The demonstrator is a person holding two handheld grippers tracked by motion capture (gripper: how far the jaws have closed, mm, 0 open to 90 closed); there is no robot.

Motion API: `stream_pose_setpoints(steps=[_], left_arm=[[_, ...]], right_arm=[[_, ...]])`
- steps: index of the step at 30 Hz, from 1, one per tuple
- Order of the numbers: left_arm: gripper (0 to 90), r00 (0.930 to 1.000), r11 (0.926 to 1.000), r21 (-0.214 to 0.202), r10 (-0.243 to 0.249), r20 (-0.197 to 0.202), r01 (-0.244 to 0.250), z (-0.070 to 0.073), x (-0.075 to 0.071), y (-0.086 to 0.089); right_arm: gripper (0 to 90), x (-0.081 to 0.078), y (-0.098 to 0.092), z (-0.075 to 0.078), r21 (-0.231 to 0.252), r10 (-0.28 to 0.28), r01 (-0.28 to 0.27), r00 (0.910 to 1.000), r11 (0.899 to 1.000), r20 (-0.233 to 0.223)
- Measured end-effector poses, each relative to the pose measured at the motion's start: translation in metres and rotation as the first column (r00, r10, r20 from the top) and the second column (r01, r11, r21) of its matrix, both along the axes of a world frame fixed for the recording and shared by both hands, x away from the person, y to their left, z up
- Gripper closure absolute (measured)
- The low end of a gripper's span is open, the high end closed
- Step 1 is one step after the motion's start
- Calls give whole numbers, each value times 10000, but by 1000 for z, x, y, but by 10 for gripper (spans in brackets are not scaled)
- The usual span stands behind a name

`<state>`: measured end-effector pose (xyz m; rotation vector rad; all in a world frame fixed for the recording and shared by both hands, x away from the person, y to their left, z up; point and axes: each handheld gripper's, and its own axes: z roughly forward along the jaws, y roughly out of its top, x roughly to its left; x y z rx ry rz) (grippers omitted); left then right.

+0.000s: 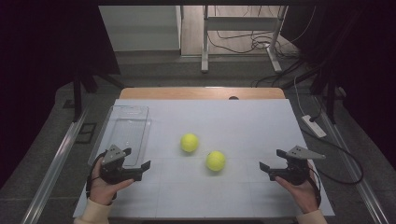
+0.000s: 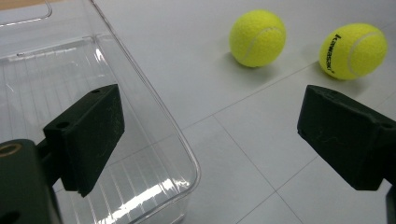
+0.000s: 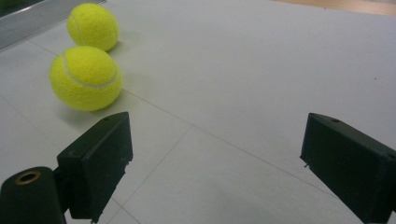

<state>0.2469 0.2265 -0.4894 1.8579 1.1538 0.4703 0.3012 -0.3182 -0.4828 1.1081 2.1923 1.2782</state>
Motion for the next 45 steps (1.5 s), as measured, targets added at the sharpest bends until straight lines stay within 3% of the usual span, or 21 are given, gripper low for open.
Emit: stream_pose_setpoints(steps=[26, 45], left_arm=[[87, 9998, 9996, 260, -130, 157, 126, 2, -2, -9], [93, 10000, 9996, 277, -42, 0, 42, 7, 2, -11]], right_arm=[[107, -2, 3, -7, -77, -65, 63, 9997, 10000, -242], [117, -4, 5, -8, -78, -94, 92, 9996, 9999, -276]])
